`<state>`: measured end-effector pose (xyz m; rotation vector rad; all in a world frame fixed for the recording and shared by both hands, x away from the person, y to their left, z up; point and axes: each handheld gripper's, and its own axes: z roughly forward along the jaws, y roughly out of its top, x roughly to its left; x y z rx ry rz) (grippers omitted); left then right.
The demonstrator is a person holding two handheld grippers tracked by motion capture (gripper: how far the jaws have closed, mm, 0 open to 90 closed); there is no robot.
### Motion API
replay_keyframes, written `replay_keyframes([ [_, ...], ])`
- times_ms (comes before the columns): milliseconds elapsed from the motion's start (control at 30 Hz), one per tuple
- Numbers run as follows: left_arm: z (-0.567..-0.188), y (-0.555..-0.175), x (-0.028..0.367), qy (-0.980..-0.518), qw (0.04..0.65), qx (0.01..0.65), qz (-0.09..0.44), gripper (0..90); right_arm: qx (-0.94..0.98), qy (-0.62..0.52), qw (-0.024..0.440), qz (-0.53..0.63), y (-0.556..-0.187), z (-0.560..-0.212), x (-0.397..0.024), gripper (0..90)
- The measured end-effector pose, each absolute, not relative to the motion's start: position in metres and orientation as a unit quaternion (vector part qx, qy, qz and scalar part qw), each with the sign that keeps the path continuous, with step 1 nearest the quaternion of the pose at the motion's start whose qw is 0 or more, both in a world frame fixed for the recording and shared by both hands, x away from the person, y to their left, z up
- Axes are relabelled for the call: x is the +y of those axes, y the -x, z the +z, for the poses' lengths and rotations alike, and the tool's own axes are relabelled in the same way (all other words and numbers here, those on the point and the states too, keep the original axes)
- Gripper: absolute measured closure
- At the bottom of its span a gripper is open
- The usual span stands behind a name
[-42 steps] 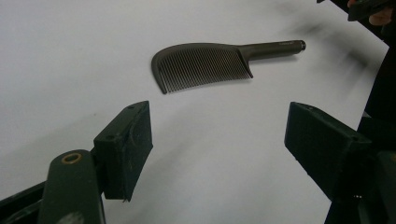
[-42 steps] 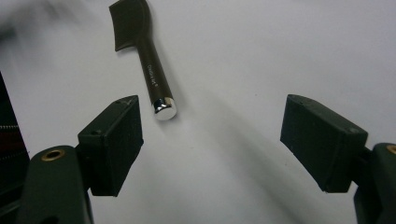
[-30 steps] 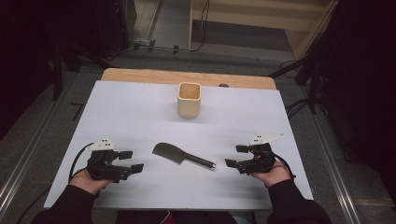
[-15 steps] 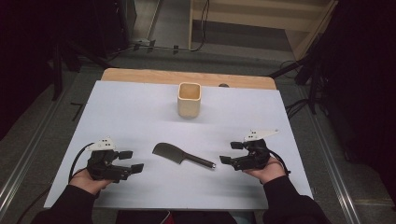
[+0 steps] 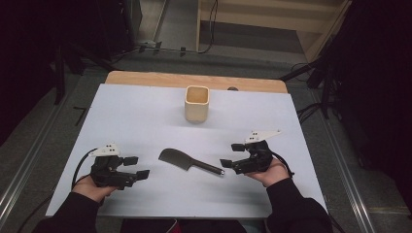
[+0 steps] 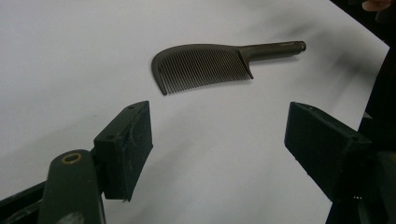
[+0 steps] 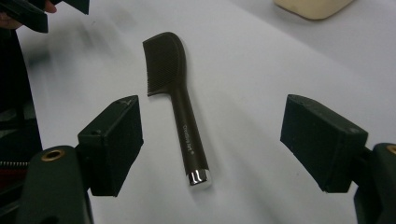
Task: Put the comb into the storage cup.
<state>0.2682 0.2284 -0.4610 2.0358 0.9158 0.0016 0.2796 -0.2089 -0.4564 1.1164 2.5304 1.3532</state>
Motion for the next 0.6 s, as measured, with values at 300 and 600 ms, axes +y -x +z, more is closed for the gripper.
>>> replay_keyframes([
  [300, -0.461, -0.269, 0.229, -0.817, 0.441, 0.372, 0.001, 23.8, 0.825, -0.35, 0.034, 0.443, -0.286, -0.453, -0.2, 19.1],
  [600, -0.461, -0.27, 0.231, -0.813, 0.445, 0.376, 0.002, 23.8, 0.829, -0.342, 0.032, 0.442, -0.293, -0.449, -0.191, 19.2],
])
